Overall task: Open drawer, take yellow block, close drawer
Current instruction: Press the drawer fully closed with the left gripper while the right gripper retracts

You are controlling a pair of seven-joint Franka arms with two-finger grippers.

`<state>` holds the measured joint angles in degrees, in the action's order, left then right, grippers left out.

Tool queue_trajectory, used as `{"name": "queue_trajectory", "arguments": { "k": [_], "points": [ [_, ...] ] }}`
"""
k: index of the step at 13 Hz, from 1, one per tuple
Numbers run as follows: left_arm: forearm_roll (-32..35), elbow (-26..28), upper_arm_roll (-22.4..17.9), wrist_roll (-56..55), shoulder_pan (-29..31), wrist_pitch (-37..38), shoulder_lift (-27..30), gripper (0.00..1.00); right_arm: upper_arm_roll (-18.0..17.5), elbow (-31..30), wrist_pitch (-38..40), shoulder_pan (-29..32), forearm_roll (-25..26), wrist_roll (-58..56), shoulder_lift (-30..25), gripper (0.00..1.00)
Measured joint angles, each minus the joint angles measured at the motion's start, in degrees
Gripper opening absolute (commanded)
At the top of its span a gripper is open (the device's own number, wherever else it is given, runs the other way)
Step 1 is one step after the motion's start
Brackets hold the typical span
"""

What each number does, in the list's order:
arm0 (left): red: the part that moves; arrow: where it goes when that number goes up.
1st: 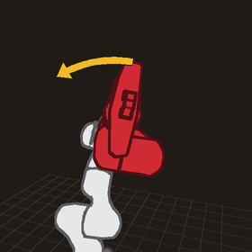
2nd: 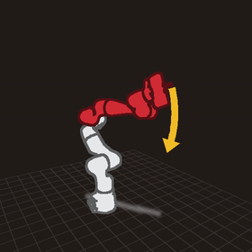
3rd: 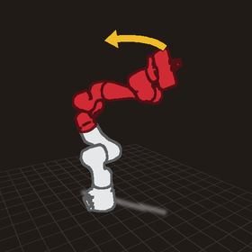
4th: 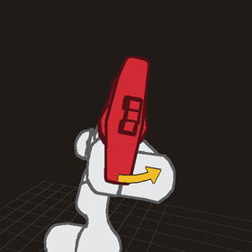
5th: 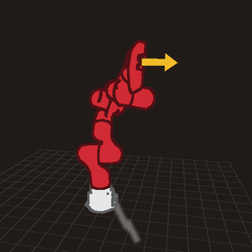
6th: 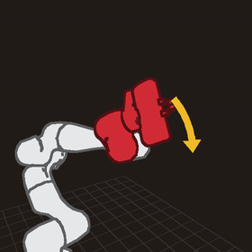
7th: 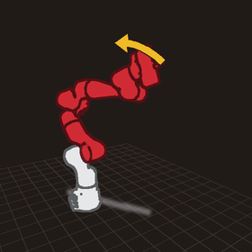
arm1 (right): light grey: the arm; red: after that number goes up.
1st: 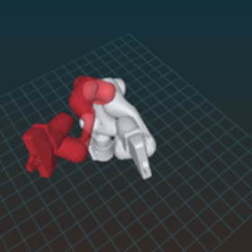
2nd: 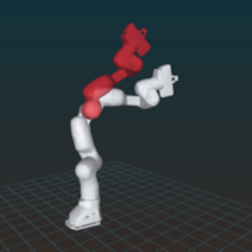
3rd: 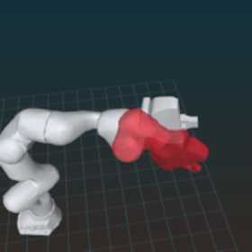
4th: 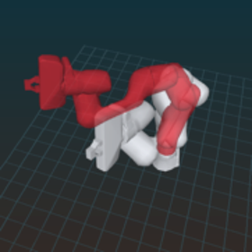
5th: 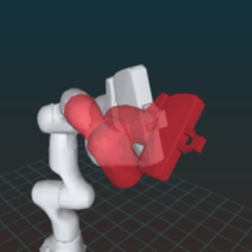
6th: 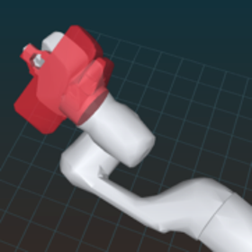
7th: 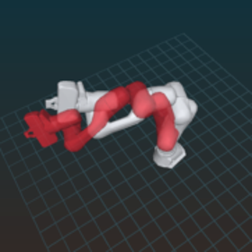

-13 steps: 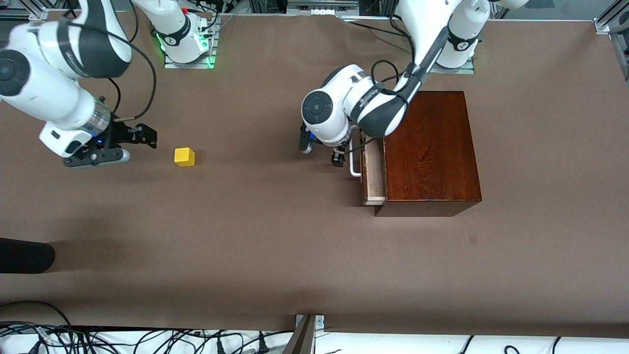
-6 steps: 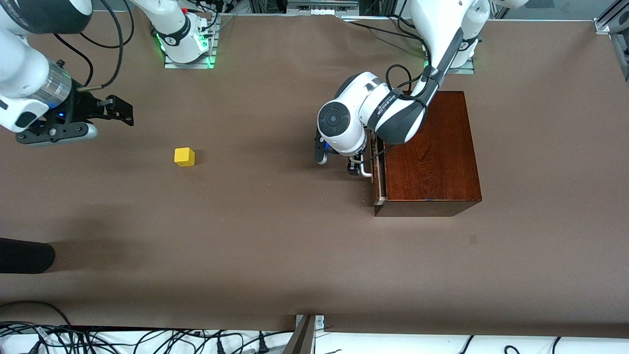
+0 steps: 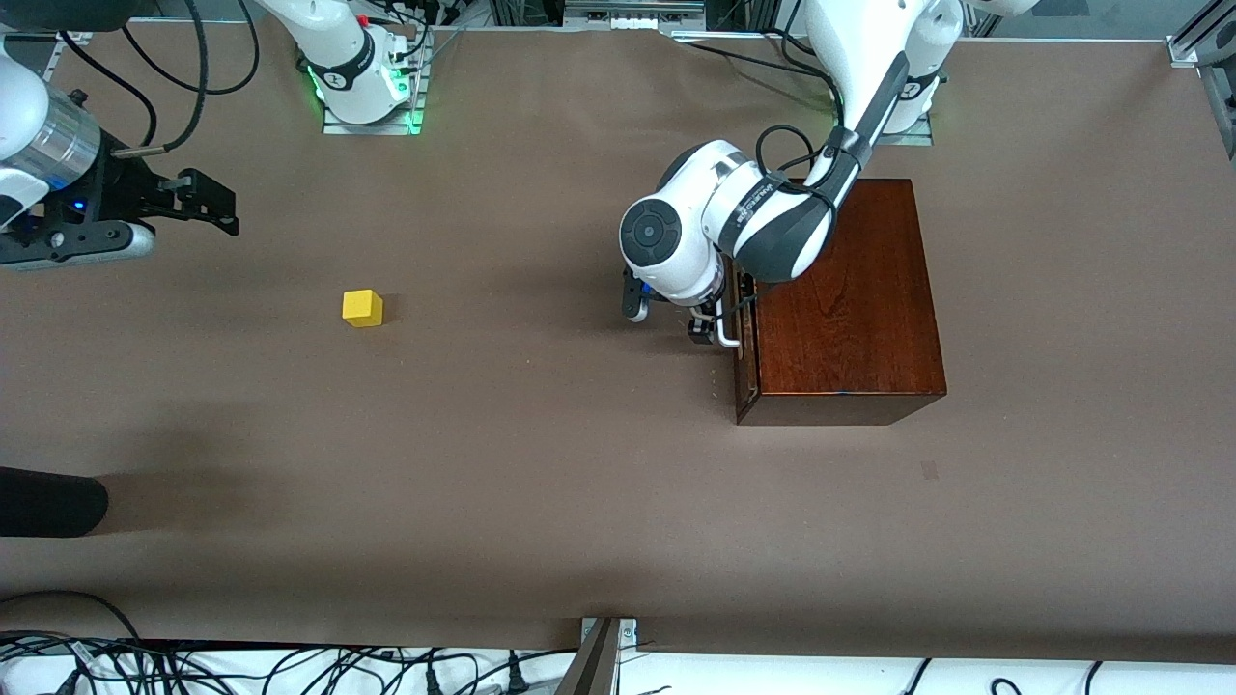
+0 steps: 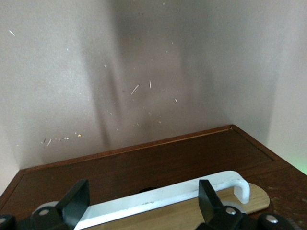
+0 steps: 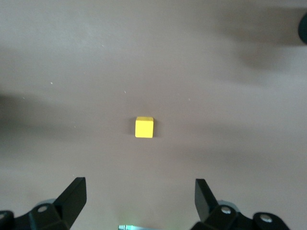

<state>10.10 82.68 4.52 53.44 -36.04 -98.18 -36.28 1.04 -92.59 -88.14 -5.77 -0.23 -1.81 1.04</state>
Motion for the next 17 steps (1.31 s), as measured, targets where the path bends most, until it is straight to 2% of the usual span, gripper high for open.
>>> {"name": "queue_trajectory", "arguments": {
  "k": [2, 6, 10, 15, 17],
  "points": [
    [0.2, 0.0, 0.0, 0.0, 0.0, 0.0, 0.0, 1.0, 1.2, -1.7, 0.6, 0.4, 0.0, -0.1, -2.0, 1.0],
    [0.4, 0.1, 0.0, 0.0, 0.0, 0.3, 0.1, 1.0, 1.2, -4.1, 0.1, 0.3, 0.0, -0.1, -4.8, 1.0],
    [0.4, 0.2, 0.0, -0.1, 0.0, 0.3, 0.2, 1.0, 1.1, -3.1, -3.7, 0.3, 0.0, 0.0, -4.5, 1.0],
    [0.6, 0.2, -0.2, -0.2, 0.1, 1.4, 0.6, 1.0, 1.3, -2.3, -7.9, 0.4, 0.0, 0.0, -0.9, 1.0],
    [-2.6, -0.3, -0.2, -0.7, 0.4, 1.4, 1.8, 1.0, 1.3, -1.7, -7.9, 0.4, 0.0, 0.0, -0.7, 1.0]
  ]
}}
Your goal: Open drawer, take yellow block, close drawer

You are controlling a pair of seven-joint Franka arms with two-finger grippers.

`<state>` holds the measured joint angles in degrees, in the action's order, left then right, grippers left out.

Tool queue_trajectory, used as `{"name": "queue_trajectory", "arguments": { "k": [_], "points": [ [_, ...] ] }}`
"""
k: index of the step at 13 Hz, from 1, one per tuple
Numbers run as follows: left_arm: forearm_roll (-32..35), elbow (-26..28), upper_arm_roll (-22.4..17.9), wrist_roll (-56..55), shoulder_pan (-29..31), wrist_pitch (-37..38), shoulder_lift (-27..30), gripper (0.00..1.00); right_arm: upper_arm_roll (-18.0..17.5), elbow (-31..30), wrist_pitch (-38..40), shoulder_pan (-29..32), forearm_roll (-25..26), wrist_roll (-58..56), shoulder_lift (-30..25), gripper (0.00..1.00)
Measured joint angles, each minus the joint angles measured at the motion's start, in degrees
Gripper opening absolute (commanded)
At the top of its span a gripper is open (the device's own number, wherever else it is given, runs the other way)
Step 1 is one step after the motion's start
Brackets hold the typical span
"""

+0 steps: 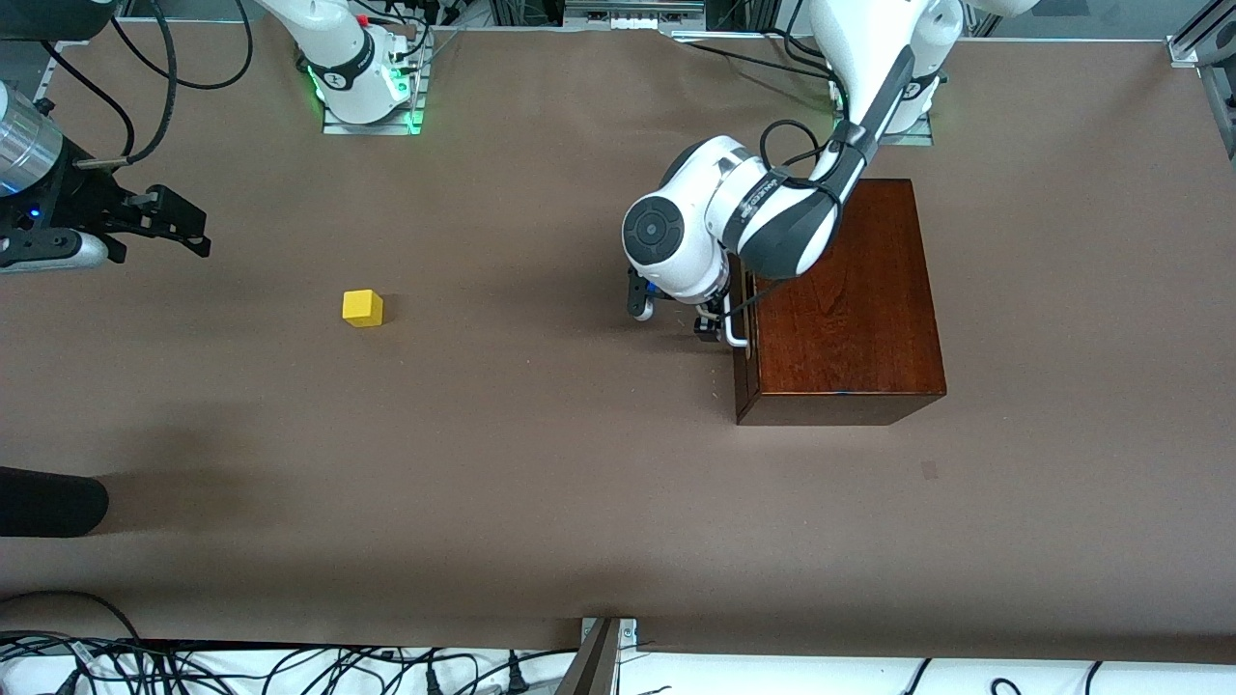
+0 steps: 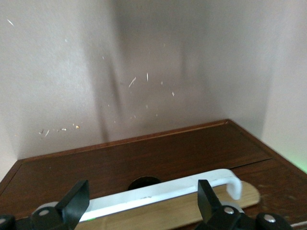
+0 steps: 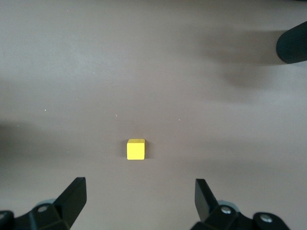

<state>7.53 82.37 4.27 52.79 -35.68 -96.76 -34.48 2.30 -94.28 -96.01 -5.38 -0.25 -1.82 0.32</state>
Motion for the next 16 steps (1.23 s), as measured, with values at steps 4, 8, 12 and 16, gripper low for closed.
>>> {"name": "queue_trajectory", "arguments": {
  "k": [4, 8, 12, 16],
  "points": [
    [-8.4, -0.7, -0.4, -3.7, 4.2, 2.4, 7.9, 1.0, 0.0, 0.4, 0.0, 0.0, 0.0, 0.0, 0.0, 1.0],
    [-8.6, -1.9, -0.7, -14.3, 12.9, 8.6, 14.0, 1.0, -0.1, 0.5, 0.0, 0.0, 0.0, 0.0, 0.0, 1.0],
    [-5.6, -9.0, -2.3, -26.1, 17.2, 19.5, 15.1, 1.0, -0.1, 0.5, 0.0, 0.0, 0.0, 0.0, 0.0, 1.0],
    [-3.6, -14.5, -10.8, -33.9, 16.4, 23.7, 16.4, 1.0, -0.1, 0.5, 0.0, 0.0, 0.0, 0.0, 0.0, 1.0]
  ]
}}
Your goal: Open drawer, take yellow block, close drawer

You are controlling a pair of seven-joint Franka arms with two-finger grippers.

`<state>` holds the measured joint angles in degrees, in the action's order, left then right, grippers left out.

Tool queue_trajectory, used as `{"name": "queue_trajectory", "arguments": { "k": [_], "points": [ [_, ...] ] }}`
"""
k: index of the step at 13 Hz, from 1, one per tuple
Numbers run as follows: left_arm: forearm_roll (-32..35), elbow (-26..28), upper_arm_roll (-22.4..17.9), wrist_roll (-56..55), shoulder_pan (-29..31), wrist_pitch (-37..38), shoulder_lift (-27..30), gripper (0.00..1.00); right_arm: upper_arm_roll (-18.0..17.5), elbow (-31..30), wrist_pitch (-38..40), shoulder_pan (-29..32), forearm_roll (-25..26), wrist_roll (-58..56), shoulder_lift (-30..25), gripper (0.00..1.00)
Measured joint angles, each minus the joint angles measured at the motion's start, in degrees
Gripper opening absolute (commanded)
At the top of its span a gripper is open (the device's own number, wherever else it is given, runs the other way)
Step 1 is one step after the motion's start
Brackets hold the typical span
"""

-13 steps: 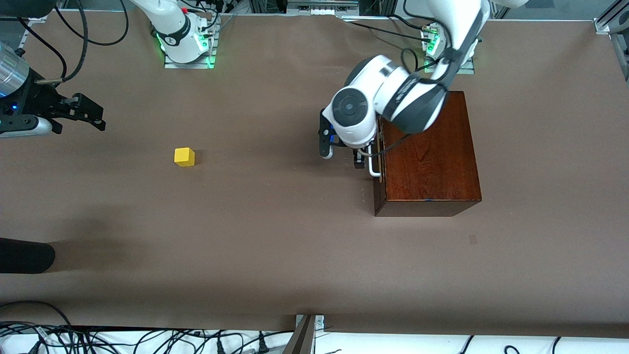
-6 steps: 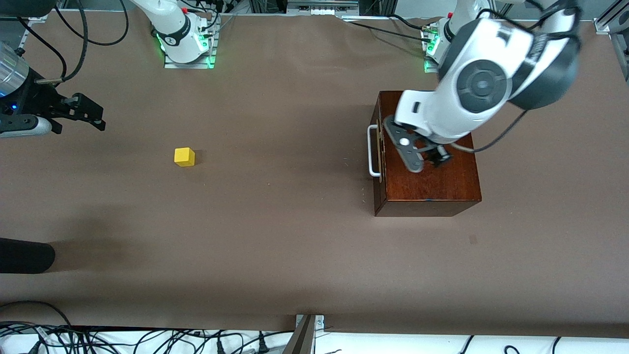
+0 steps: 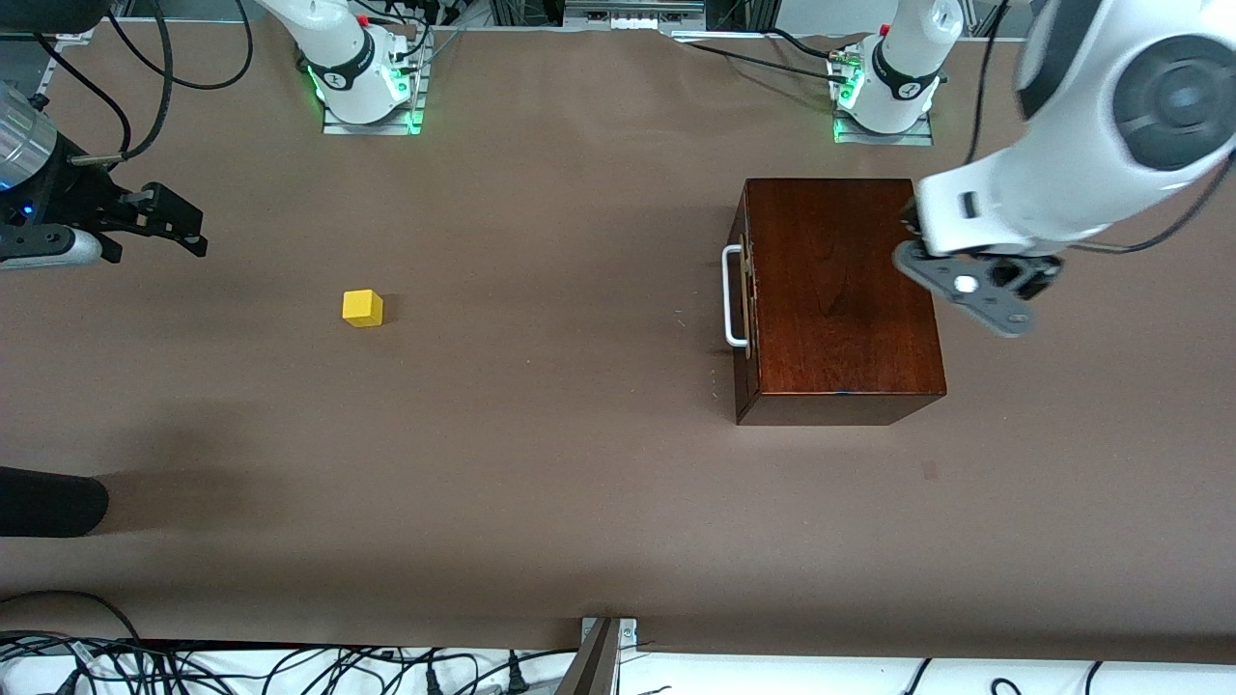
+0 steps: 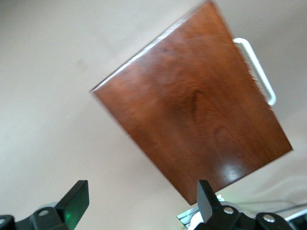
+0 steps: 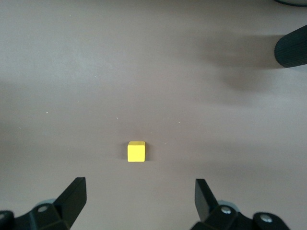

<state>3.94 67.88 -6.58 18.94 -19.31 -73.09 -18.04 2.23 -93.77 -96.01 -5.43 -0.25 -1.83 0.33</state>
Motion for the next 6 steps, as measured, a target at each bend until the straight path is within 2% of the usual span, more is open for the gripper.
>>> {"name": "queue_trajectory", "arguments": {
  "k": [2, 4, 6],
  "points": [
    [0.0, 1.1, -2.3, -8.6, 0.9, -4.6, 1.7, 1.0, 0.0, 0.0, 0.0, 0.0, 0.0, 0.0, 0.0, 1.0],
    [0.0, 5.6, -1.9, -19.4, 3.5, -11.0, 4.0, 1.0, 0.0, 0.0, 0.0, 0.0, 0.0, 0.0, 0.0, 1.0],
    [0.0, 11.3, 2.5, -24.8, 8.9, -15.2, 6.8, 1.0, 0.0, 0.0, 0.0, 0.0, 0.0, 0.0, 0.0, 1.0]
  ]
}}
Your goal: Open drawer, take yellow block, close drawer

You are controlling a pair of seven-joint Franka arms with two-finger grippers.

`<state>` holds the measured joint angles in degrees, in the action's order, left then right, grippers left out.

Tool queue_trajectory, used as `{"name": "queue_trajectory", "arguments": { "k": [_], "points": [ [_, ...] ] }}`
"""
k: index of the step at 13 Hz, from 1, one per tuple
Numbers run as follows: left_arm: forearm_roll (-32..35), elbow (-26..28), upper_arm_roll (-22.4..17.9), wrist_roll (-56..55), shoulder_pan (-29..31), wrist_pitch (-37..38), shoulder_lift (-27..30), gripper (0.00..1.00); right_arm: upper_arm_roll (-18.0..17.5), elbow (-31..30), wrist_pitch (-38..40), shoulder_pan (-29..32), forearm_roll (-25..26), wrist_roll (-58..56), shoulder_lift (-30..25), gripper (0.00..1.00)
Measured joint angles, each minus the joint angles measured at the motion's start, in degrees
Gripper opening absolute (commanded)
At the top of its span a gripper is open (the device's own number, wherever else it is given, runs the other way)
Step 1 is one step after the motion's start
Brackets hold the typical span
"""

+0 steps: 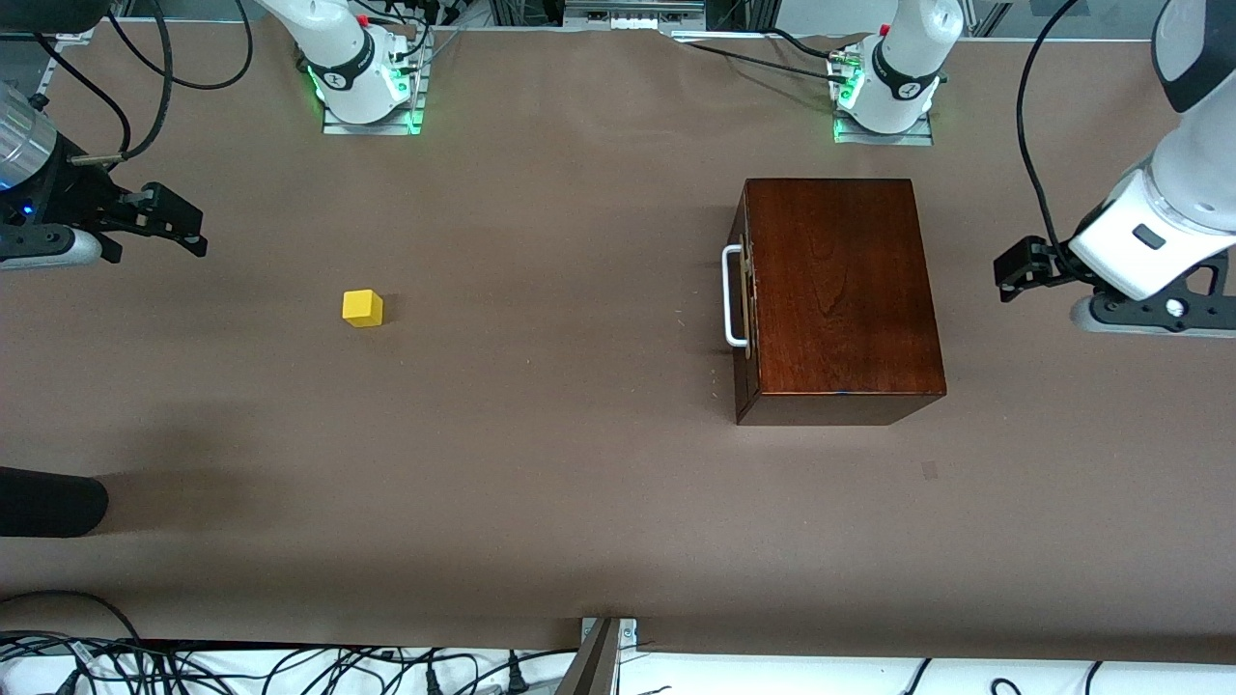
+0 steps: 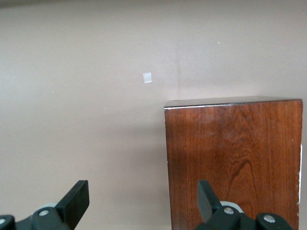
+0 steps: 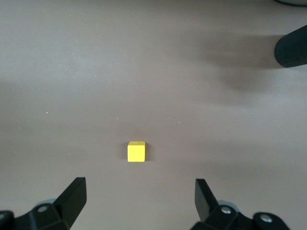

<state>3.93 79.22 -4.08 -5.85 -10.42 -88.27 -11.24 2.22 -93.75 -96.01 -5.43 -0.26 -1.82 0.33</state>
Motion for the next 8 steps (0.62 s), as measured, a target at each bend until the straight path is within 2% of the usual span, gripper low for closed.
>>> {"name": "queue_trajectory", "arguments": {
  "k": [2, 3, 5, 8],
  "points": [
    [-0.1, 7.0, 5.0, -1.2, 5.7, -4.6, 4.0, 1.0, 0.0, 0.0, 0.0, 0.0, 0.0, 0.0, 0.0, 1.0],
    [-0.3, 10.4, 5.8, -1.5, 7.1, -6.6, 6.2, 1.0, 0.0, 0.0, 0.0, 0.0, 0.0, 0.0, 0.0, 1.0],
    [-0.7, 15.7, 6.1, -1.6, 7.9, -8.8, 9.8, 1.0, 0.0, 0.0, 0.0, 0.0, 0.0, 0.0, 0.0, 1.0],
    [-0.8, 20.3, 6.4, -1.9, 8.0, -9.4, 13.6, 1.0, 0.0, 0.0, 0.0, 0.0, 0.0, 0.0, 0.0, 1.0]
  ]
}}
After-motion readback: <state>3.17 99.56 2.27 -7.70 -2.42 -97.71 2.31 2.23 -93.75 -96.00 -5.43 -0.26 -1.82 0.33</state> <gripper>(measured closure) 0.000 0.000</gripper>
